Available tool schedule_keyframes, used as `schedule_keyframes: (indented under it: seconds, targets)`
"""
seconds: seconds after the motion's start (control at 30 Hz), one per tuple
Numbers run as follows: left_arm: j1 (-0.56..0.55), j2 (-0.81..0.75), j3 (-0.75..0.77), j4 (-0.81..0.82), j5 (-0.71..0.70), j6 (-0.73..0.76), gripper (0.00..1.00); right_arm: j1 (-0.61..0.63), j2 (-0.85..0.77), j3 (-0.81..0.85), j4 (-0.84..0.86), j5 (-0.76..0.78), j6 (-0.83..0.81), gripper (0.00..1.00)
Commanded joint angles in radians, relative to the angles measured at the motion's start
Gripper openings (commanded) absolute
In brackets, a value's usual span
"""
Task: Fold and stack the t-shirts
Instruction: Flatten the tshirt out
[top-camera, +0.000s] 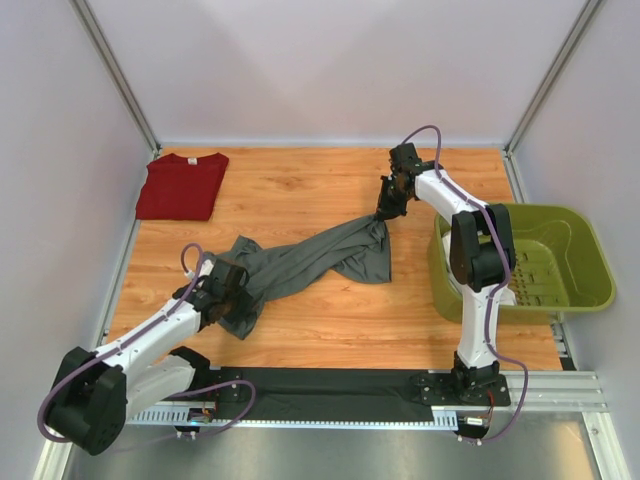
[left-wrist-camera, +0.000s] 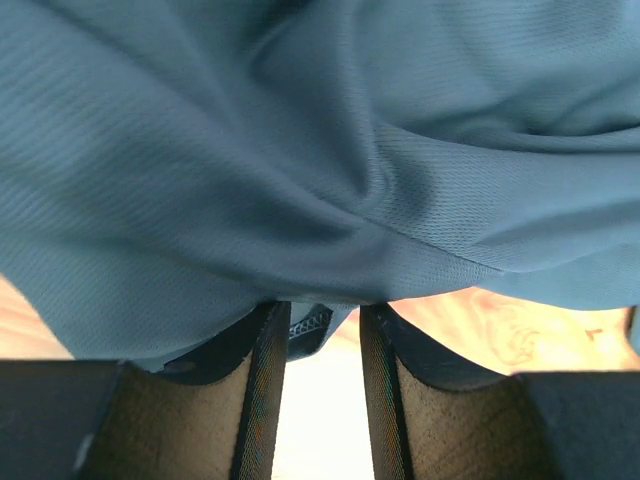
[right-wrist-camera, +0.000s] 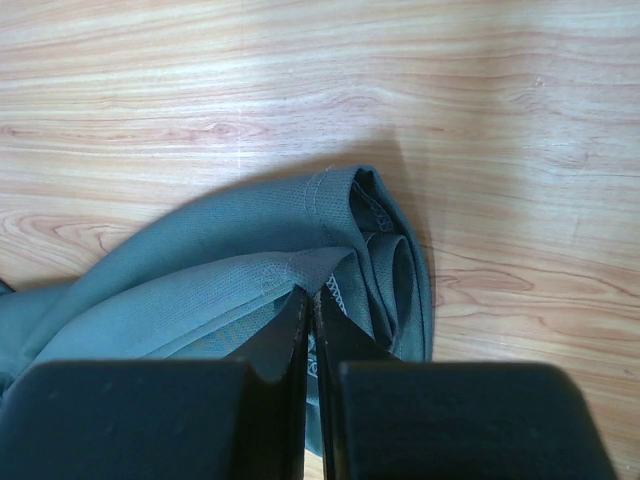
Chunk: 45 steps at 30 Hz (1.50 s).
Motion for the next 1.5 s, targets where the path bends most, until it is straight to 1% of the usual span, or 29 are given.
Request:
schedule_keyframes:
  seconds: [0.0, 0.17, 0.33, 0.47, 0.67, 0.77, 0.8, 0.87, 1.0, 1.03, 1.13, 1.2, 1.23, 1.27, 1.3, 1.4, 1.43, 1.47]
  targets:
    - [-0.005, 0.019, 0.019, 0.069, 0.025, 0.042, 0.41, 0.003, 0.001, 0.036, 0.004, 0.023, -0.021, 0.00]
    - [-0.006, 0.009, -0.004, 0.122, 0.053, 0.081, 0.39, 0.003, 0.008, 0.035, -0.003, 0.023, -0.022, 0.00]
    - [-0.031, 0.008, 0.038, 0.095, 0.054, 0.144, 0.38, 0.003, 0.010, 0.032, -0.001, 0.027, -0.021, 0.00]
    - [-0.046, 0.045, 0.048, 0.075, 0.033, 0.160, 0.38, 0.003, 0.010, 0.029, 0.005, 0.021, -0.016, 0.00]
    - [-0.061, 0.087, 0.049, 0.107, 0.041, 0.186, 0.35, 0.003, 0.004, 0.015, 0.008, 0.024, -0.018, 0.00]
    - [-0.087, 0.110, 0.075, 0.089, 0.022, 0.198, 0.28, 0.003, 0.005, 0.016, 0.007, 0.027, -0.019, 0.00]
    - [-0.095, 0.113, 0.090, 0.078, 0.014, 0.200, 0.23, 0.003, 0.007, 0.015, 0.008, 0.027, -0.021, 0.00]
    - [-0.112, 0.120, 0.106, 0.063, -0.001, 0.207, 0.19, 0.003, 0.008, 0.016, 0.010, 0.026, -0.019, 0.00]
    - [-0.124, 0.127, 0.137, 0.035, -0.027, 0.221, 0.02, 0.001, 0.016, 0.023, 0.010, 0.021, -0.019, 0.00]
    - [-0.124, 0.128, 0.143, 0.029, -0.035, 0.224, 0.00, 0.003, 0.016, 0.024, 0.007, 0.021, -0.018, 0.00]
    - [-0.124, 0.118, 0.199, -0.038, -0.071, 0.267, 0.00, 0.003, 0.013, 0.030, 0.004, 0.026, -0.021, 0.00]
    - [-0.124, 0.107, 0.276, -0.110, -0.102, 0.319, 0.00, 0.003, 0.008, 0.032, 0.005, 0.026, -0.021, 0.00]
    - [-0.124, 0.090, 0.305, -0.161, -0.142, 0.341, 0.00, 0.003, 0.002, 0.033, 0.004, 0.027, -0.021, 0.00]
    - [-0.123, 0.081, 0.374, -0.186, -0.169, 0.364, 0.00, 0.001, -0.002, 0.035, 0.005, 0.029, -0.024, 0.00]
    - [-0.114, 0.061, 0.409, -0.207, -0.217, 0.417, 0.00, 0.003, -0.007, 0.042, 0.004, 0.030, -0.024, 0.00]
    - [-0.063, 0.041, 0.566, -0.288, -0.255, 0.497, 0.00, 0.003, -0.047, 0.053, 0.007, 0.041, -0.025, 0.00]
    - [-0.011, 0.032, 0.604, -0.319, -0.263, 0.546, 0.00, 0.003, -0.059, 0.062, 0.008, 0.044, -0.024, 0.00]
    - [0.018, 0.025, 0.673, -0.327, -0.262, 0.575, 0.00, 0.001, -0.087, 0.069, 0.011, 0.056, -0.024, 0.00]
